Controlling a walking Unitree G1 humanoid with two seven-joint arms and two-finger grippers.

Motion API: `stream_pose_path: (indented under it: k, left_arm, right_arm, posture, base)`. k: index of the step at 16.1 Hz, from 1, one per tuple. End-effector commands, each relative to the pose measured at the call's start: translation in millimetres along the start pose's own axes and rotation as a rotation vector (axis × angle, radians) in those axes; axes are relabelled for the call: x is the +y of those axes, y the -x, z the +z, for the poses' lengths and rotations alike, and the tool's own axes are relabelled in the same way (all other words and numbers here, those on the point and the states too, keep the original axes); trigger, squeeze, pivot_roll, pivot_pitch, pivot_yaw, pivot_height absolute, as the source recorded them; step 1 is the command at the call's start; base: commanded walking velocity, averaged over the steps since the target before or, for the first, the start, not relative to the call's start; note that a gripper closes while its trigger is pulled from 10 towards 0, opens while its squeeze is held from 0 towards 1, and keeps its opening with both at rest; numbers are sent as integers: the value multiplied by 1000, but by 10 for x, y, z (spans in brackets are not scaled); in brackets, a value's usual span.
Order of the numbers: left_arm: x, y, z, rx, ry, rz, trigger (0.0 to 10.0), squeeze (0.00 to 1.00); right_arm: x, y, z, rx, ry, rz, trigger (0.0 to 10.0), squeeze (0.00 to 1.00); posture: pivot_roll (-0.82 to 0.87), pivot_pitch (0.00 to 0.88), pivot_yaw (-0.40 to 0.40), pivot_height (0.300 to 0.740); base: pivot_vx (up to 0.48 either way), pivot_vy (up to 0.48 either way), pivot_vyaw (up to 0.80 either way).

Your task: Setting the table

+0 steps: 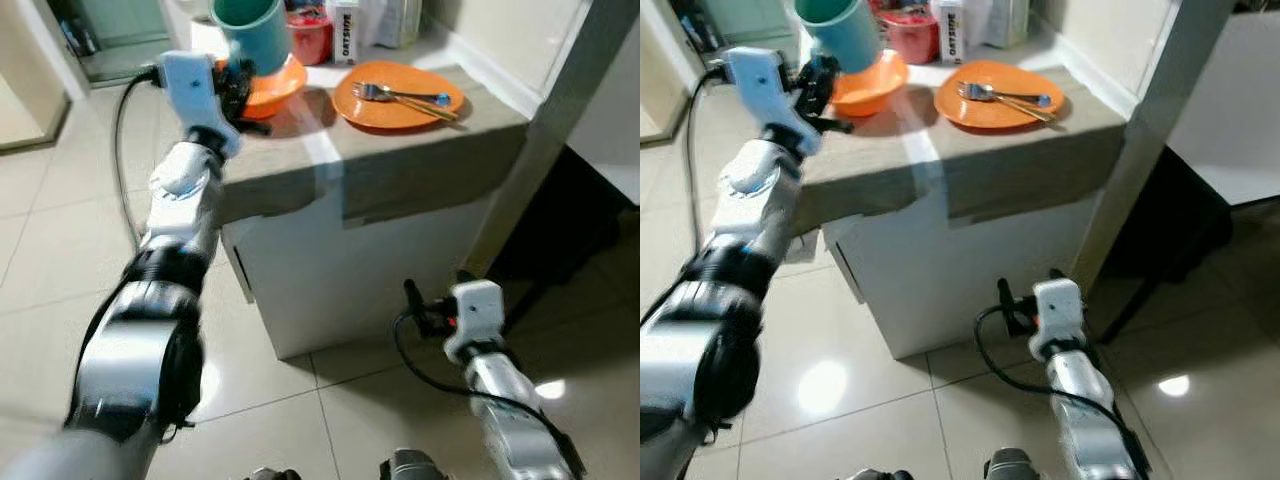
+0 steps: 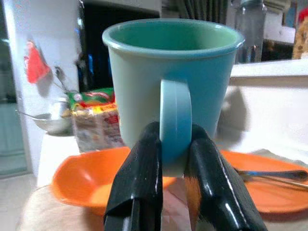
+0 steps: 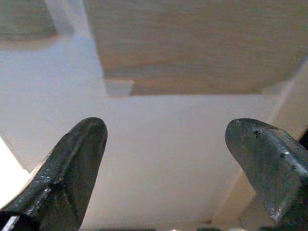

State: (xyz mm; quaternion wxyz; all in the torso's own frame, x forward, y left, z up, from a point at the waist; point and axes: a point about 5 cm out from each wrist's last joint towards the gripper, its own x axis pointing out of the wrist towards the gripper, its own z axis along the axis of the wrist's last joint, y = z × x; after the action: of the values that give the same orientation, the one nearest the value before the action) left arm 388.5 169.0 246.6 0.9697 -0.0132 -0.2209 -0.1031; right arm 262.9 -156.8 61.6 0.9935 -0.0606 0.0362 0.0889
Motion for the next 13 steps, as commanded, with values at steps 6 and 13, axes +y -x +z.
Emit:
stream_pose_path:
  k: [6,13]
  left_arm:
    - [334,569,220,-10,-102,66,0,0]
    - [299,1658,-393,327,-90,180,0,0]
  right_arm:
    - [97,-179,48,-32,5,61,10000,0]
    - [94,-239,203,-108,-9,56,10000,0]
  posture:
    - [-127,0,61,740]
    - [-125,0,63,740]
  base:
    - [0,0,0]
    - [0,0,0]
